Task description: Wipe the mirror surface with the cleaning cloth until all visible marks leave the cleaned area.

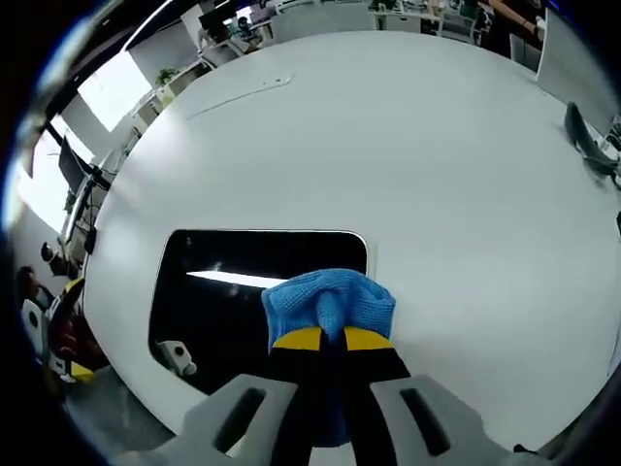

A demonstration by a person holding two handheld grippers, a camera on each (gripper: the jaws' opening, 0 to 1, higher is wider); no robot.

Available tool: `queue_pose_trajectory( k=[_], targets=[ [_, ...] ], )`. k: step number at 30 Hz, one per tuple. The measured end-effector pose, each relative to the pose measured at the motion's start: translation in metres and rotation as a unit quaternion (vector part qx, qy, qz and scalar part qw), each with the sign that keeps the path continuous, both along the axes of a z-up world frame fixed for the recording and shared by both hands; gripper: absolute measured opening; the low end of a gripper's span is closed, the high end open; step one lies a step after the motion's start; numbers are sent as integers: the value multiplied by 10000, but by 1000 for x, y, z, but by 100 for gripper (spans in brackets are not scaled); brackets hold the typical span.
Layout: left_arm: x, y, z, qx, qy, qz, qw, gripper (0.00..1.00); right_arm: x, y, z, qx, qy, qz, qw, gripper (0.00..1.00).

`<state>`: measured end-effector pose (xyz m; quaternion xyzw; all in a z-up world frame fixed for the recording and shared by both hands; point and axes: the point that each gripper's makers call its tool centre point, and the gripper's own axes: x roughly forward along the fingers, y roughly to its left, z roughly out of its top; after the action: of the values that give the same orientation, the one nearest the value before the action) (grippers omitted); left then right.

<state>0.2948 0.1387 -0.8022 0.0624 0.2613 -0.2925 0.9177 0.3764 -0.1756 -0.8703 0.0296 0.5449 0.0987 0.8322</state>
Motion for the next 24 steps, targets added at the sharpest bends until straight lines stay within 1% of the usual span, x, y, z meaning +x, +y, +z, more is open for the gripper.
queue_pose_trajectory(
  k=[2, 5, 9, 19, 24],
  targets=[
    [1, 2, 1, 25, -44, 29, 10000, 99, -1, 0, 1, 3, -18, -30, 10000, 0],
    [1, 4, -1, 69, -21, 67, 10000, 99, -4, 1, 1, -33, -73, -62, 9999, 0],
    [1, 3, 1, 78, -44, 61, 9999, 99, -9, 1, 2, -28, -12, -82, 10000, 0],
    [2, 4, 2, -13, -71, 88, 9999, 99, -17, 0, 1, 6, -5, -136, 9999, 1],
    [2, 4, 1, -27, -43, 71, 10000, 99, -26, -1, 1, 8, 8, -171, 9999, 1]
  ],
)
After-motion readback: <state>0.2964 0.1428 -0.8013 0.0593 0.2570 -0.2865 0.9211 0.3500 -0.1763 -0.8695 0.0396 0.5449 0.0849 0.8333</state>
